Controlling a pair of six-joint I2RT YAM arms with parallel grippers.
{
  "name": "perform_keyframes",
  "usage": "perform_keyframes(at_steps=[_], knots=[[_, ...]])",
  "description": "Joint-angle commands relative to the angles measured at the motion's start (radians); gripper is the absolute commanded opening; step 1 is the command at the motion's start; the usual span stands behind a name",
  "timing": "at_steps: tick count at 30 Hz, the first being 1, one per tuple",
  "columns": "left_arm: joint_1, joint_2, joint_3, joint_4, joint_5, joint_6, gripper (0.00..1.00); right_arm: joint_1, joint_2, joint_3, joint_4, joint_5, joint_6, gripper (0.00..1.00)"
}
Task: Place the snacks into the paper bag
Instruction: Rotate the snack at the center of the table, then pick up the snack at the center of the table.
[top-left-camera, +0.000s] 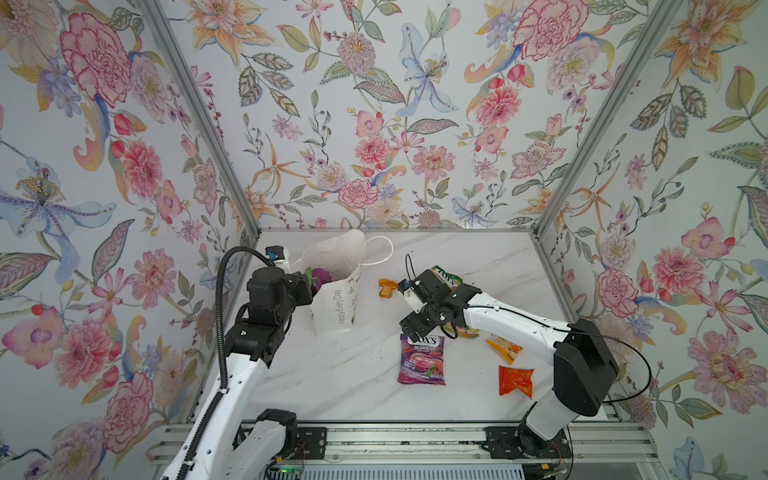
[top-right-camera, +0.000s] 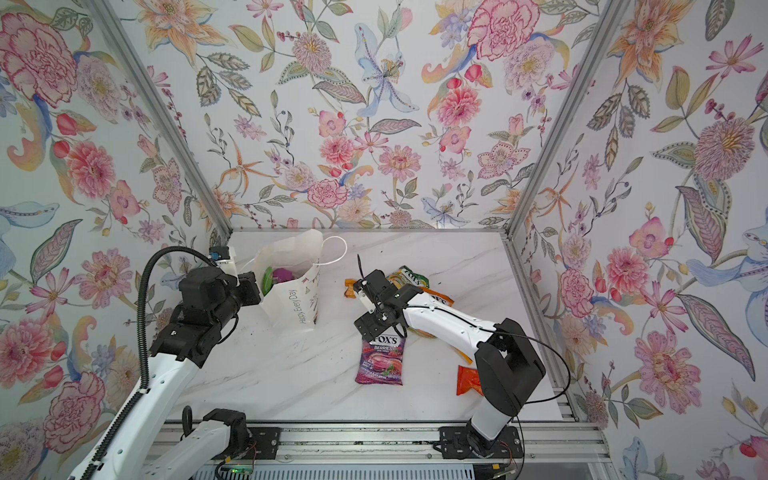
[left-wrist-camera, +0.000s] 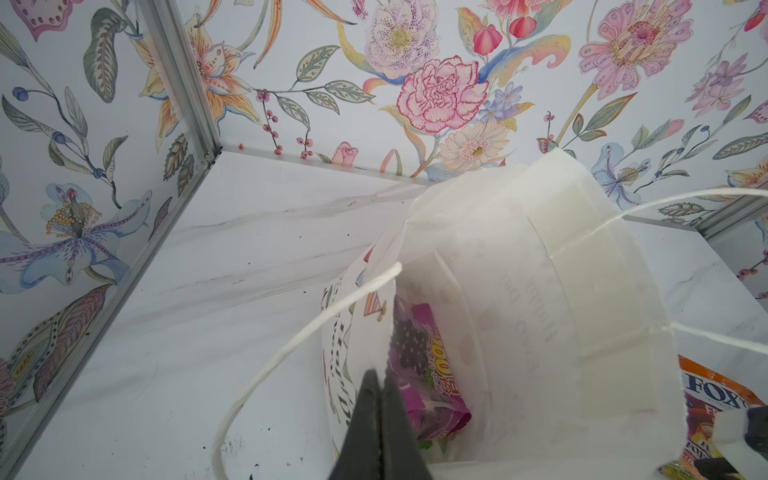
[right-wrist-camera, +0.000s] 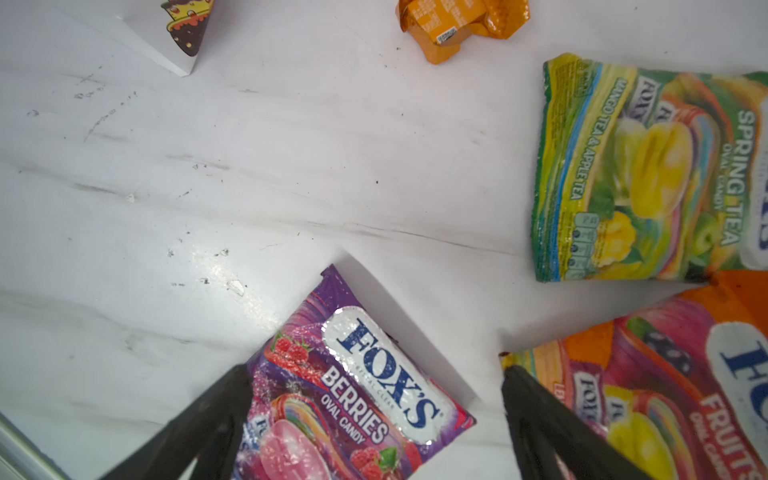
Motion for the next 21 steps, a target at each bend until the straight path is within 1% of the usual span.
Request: perform_keyframes(at_steps=[1, 6, 10, 14, 16, 21], knots=[[0.013, -0.044, -0.018, 0.093, 0.012, 0.026, 0.00, -0.049, 0.028, -0.011, -0.044, -0.103, -0.149, 0.95], [0.013, -0.060, -0.041, 0.093, -0.005, 0.047, 0.00, -0.091, 0.089, -0.002, -0.054, -0.181, -0.237, 0.93], [0.013, -0.067, -0.049, 0.095, -0.008, 0.051, 0.00, -0.102, 0.168, 0.034, -0.092, -0.190, -0.262, 0.89], [0.012, -0.067, -0.049, 0.094, -0.014, 0.054, 0.00, -0.100, 0.242, 0.067, -0.125, -0.206, -0.271, 0.83], [0.013, -0.067, -0.052, 0.095, -0.017, 0.055, 0.00, -0.100, 0.251, 0.061, -0.125, -0.213, -0.269, 0.83], [0.013, -0.050, -0.053, 0.094, -0.017, 0.052, 0.00, -0.099, 0.283, 0.044, -0.125, -0.202, -0.226, 0.76]])
